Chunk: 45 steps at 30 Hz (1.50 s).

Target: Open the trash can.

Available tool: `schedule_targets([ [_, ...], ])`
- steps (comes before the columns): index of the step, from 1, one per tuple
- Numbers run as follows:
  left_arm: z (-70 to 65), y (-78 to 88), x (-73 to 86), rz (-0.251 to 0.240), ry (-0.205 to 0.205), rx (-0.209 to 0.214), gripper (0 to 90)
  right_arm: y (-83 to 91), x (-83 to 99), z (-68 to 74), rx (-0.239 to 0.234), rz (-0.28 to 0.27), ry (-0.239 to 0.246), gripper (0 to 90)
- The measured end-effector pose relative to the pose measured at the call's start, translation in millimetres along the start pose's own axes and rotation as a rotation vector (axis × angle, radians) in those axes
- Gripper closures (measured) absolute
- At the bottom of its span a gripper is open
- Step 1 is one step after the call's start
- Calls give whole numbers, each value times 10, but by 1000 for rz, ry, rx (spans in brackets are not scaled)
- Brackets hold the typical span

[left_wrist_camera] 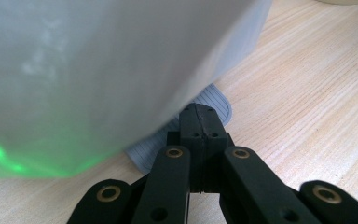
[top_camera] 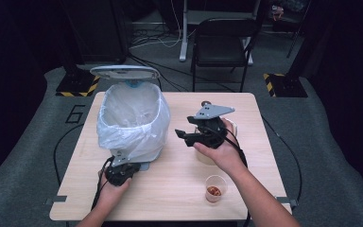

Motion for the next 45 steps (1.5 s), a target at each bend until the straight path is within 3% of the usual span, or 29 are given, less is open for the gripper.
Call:
schedule_targets([
  [3,2,1,-1,1,-4,-1,900,39,98,-62,32,-2,-4,365],
  [10,-1,0,0,0,0,-1,900,76,425,-188,40,16,-36,437],
  [14,2,0,-1,0,-3,0,900,94,603,-203,40,22,-40,420],
  [19,2,1,-1,1,-3,-1,900,91,845,-129,24,17,-50,286],
  [25,2,1,-1,1,-2,-1,900,103,1133,-10,6,33,-62,203],
  [26,-14,-7,-10,-13,13,6,900,107,1179,-1,8,37,-58,192],
  [33,-4,-3,-5,-3,5,-2,900,139,1485,86,20,75,-57,153],
  [39,3,2,1,5,-9,-8,900,140,1634,115,9,82,-69,152],
  [45,3,3,1,6,-9,-6,900,123,1819,138,-3,97,-115,145],
])
Point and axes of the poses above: each handheld gripper's, and its own axes: y roughly backward along the jaws, x roughly out of its underside, z roughly to its left, the point moved 7 cm from there along -y, roughly forward along the jaws, and after that the axes turned 7 degrees about z, right-handed, at the moved point
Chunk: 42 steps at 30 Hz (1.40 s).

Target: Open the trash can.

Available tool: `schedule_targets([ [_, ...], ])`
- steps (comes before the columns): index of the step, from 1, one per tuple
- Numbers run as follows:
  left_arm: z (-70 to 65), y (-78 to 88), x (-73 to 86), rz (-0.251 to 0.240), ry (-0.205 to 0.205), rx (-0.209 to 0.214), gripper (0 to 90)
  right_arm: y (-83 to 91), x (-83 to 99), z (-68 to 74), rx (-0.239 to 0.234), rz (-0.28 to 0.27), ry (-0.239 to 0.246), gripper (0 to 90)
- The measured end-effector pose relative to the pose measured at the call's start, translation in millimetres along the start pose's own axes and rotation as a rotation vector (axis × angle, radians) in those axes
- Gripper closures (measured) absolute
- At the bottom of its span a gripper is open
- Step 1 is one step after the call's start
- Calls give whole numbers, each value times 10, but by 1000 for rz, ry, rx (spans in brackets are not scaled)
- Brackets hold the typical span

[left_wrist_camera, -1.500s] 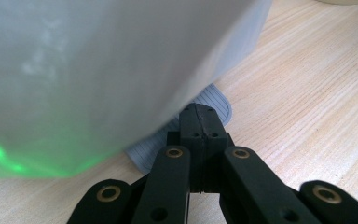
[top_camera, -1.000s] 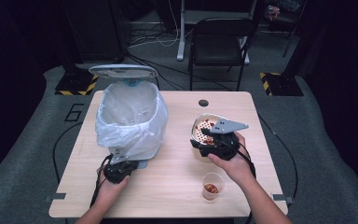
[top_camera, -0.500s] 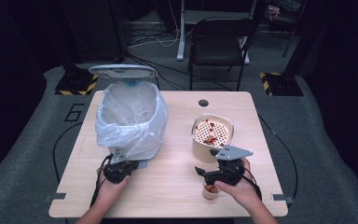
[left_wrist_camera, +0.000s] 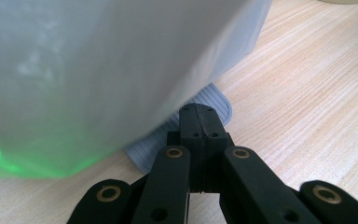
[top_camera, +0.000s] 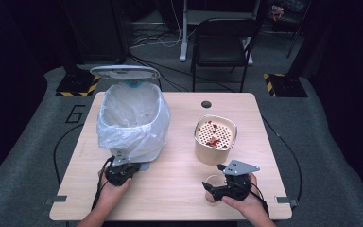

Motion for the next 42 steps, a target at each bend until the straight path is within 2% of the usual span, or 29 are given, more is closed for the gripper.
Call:
schedule_targets([
  [11,-3,-1,0,-1,5,-1,900,8,201,33,-17,13,-28,142],
  [23,-3,-1,-2,-3,7,2,900,-155,387,63,-15,65,-6,163],
  [25,-19,-10,-12,-18,24,9,900,-169,403,71,-18,63,-3,182],
  [29,-16,-10,-11,-17,26,9,900,-181,413,82,-15,57,-6,228],
  [34,-17,-10,-11,-17,26,7,900,-187,406,69,-13,52,-7,237],
  [37,-16,-10,-11,-17,26,8,900,-179,401,76,-23,47,8,252],
  [39,-16,-10,-11,-16,25,8,900,-175,399,61,1,47,9,261],
  [42,-17,-10,-11,-17,25,8,900,-154,380,43,11,36,4,267],
])
Point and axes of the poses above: each handheld gripper's, and its own axes: y roughly backward along the jaws, x roughly out of its underside, z roughly to its left, the point moved 7 cm from there along -y, roughly forward along the jaws, and after that the axes turned 7 degrees about z, right-handed, at the moved point
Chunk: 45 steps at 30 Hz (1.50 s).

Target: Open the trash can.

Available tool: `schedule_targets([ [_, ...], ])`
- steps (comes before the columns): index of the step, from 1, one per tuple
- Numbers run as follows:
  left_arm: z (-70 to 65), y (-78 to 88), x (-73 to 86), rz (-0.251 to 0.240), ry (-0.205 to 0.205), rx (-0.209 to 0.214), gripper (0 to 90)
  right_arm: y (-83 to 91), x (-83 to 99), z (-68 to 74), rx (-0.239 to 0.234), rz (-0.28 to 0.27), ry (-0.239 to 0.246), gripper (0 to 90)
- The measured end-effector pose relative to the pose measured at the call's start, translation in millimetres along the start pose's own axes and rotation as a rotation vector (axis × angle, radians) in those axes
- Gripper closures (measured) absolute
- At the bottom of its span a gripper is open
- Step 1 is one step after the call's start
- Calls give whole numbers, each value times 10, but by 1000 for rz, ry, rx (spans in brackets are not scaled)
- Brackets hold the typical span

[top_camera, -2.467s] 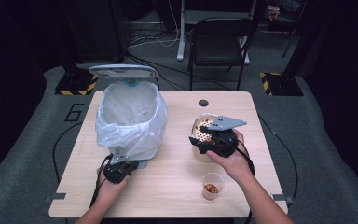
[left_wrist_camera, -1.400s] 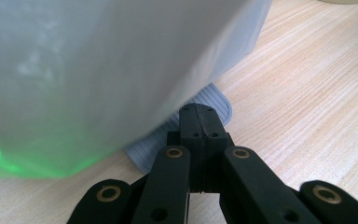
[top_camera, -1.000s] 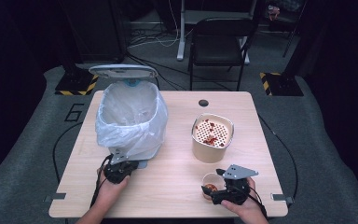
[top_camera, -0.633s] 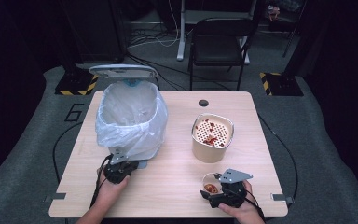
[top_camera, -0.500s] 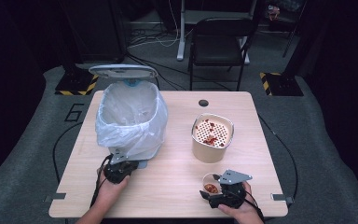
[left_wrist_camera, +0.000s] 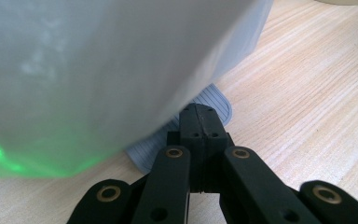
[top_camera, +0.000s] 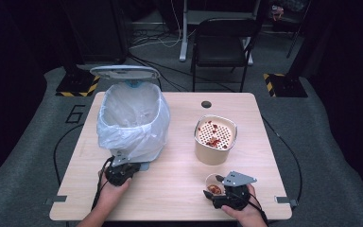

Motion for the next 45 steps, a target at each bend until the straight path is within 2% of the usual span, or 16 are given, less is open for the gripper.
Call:
schedule_targets([
  [7,1,0,0,0,1,1,900,101,-35,-146,35,-24,-31,278],
  [13,1,0,0,0,1,0,900,183,-64,-292,47,-34,-59,288],
  [18,1,0,0,0,2,1,900,222,-75,-426,89,-41,-65,296],
  [20,1,0,0,0,1,1,900,219,-70,-534,116,-41,-59,295],
  [22,1,0,1,0,2,1,900,214,-47,-630,137,-36,-101,292],
  [26,1,0,0,0,2,2,900,219,-6,-868,188,-41,-153,286],
  [28,1,0,0,0,1,1,900,236,8,-988,216,-49,-176,279],
  [33,1,0,0,0,0,2,900,236,37,-1183,257,-63,-216,257],
  [38,3,0,-1,0,-1,3,900,203,82,-1234,266,-65,-227,223],
  [41,2,0,0,0,2,3,900,186,111,-1247,263,-58,-239,157],
  [45,1,0,0,1,0,2,900,220,105,-1267,258,-77,-255,145],
])
Point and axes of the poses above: each handheld gripper's, and its own axes: y roughly backward along the jaws, x roughly out of its underside, z roughly to its left, the point moved 7 cm from there along -y, roughly forward along the jaws, and after that the axes turned 7 degrees about z, right-handed, at the moved point
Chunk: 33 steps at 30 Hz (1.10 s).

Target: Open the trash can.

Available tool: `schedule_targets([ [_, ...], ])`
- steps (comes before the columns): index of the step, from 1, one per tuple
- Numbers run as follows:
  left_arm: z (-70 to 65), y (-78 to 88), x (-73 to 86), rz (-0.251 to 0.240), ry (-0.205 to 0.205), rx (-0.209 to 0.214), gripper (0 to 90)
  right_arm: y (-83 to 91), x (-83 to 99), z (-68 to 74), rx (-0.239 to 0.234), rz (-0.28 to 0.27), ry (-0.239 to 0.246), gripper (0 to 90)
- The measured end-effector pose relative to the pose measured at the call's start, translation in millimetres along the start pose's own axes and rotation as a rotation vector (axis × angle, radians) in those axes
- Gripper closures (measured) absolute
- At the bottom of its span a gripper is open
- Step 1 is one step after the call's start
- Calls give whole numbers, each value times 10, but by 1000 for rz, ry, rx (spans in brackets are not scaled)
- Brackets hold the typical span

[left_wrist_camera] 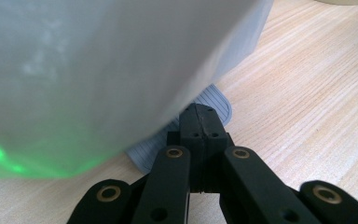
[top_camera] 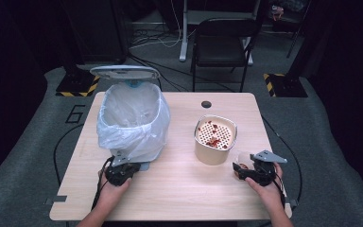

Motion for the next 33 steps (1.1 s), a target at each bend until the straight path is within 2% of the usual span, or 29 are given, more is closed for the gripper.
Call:
schedule_targets([
  [14,-1,0,0,-1,2,1,900,160,-113,-13,6,-24,14,146],
  [18,1,0,-1,-1,3,4,900,247,-197,-1,4,-50,36,165],
  [21,0,0,-1,0,3,3,900,314,-297,55,-20,-71,48,233],
  [22,1,0,-1,0,3,3,900,331,-337,83,-34,-80,57,282],
  [25,1,0,-1,-1,2,4,900,337,-455,196,-92,-88,92,378],
  [27,2,0,-1,0,2,4,900,313,-522,290,-142,-73,112,393],
  [33,3,0,-1,1,-2,3,900,254,-719,497,-169,-70,192,418],
])
Point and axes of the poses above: each handheld gripper's, and its own axes: y roughly backward along the jaws, x roughly out of its underside, z roughly to its left, the point moved 7 cm from there along -y, roughly forward along the jaws, and after that the axes turned 7 degrees about z, right-handed, at the moved point
